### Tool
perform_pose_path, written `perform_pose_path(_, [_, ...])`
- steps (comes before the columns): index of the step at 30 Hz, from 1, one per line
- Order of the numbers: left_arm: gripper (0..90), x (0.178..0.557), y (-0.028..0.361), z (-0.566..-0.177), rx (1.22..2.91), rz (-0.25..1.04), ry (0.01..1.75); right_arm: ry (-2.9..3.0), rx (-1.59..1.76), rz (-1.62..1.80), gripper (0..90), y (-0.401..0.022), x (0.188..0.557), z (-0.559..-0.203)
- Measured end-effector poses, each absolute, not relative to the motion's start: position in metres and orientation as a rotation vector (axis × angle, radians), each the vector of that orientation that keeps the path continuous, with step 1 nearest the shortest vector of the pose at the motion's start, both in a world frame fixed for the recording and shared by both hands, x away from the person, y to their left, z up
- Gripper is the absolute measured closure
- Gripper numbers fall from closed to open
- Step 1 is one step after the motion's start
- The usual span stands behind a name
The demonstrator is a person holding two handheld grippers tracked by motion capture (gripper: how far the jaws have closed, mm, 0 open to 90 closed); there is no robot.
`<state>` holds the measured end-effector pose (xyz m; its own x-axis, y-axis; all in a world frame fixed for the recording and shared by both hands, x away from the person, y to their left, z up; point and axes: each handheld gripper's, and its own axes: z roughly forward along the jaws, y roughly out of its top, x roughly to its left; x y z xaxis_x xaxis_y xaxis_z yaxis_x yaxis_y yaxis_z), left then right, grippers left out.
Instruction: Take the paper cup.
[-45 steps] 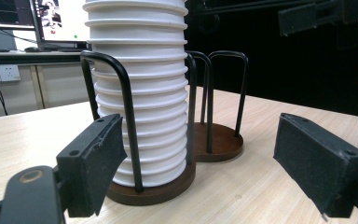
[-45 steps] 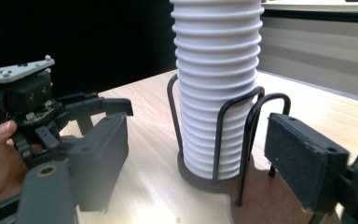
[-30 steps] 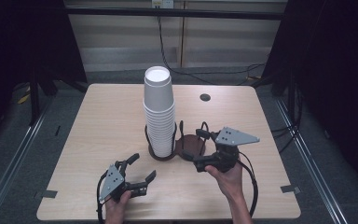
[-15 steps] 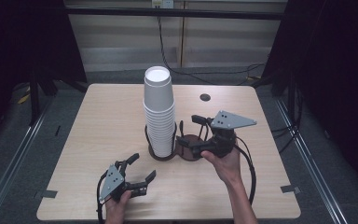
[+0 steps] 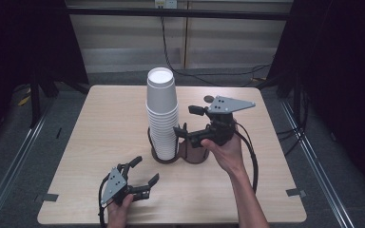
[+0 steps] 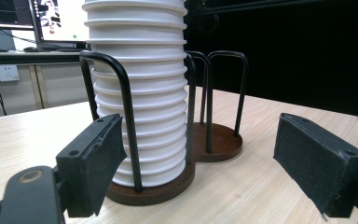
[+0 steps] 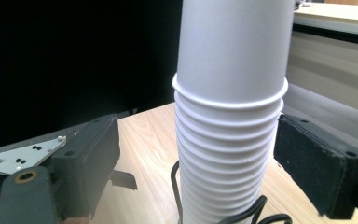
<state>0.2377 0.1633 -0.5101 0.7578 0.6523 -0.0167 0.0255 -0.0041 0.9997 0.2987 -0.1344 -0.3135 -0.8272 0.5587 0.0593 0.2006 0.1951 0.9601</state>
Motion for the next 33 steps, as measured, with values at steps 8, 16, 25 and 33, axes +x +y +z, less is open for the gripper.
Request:
perform_pose_path(8, [16.0, 0.238, 0.163, -0.51, 1.512, 0.535, 0.57, 2.238, 0.698, 1.61, 13.7, -0.125, 0.317, -0.287])
perform_pose_path(16, [15.9, 0.238, 0.163, -0.51, 1.512, 0.535, 0.571, 2.282, 0.691, 1.554, 13.4, -0.118, 0.329, -0.271])
perform_pose_path(25, [15.9, 0.238, 0.163, -0.51, 1.51, 0.534, 0.571, 2.313, 0.681, 1.522, 13.3, -0.105, 0.343, -0.251])
perform_pose_path(33, [15.9, 0.238, 0.163, -0.51, 1.512, 0.534, 0.57, 2.335, 0.662, 1.493, 13.3, -0.095, 0.357, -0.239])
